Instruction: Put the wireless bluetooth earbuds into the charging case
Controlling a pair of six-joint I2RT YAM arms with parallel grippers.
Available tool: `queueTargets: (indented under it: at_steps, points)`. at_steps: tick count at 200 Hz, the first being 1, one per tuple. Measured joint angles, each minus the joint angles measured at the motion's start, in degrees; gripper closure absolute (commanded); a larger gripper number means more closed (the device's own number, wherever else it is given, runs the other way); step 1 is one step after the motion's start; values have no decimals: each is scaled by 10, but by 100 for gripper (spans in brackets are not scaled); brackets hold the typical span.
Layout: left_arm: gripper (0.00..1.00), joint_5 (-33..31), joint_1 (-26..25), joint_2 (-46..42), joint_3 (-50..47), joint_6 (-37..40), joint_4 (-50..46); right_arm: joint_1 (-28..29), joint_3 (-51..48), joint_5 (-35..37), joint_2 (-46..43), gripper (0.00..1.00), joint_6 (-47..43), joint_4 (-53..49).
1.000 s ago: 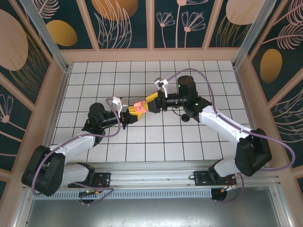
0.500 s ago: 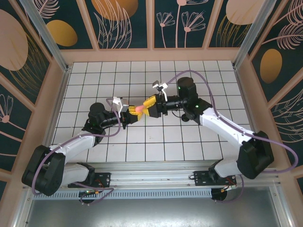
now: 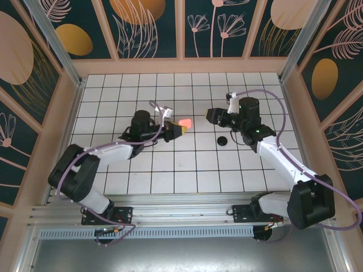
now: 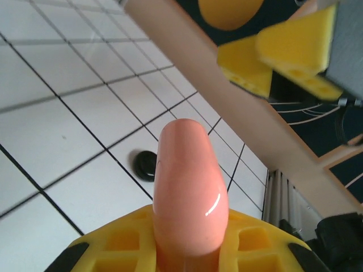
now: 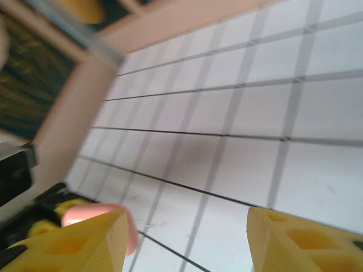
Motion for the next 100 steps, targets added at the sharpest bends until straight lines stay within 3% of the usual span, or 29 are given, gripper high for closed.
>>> queueTargets:
  at_steps: [40, 100]
  points:
    - [90, -26, -43, 118, 95, -78, -61, -10, -45, 63, -8, 43, 24, -57]
    - [86, -29, -63, 228, 180, -123, -110, -14, -51, 80, -44, 43, 26, -69]
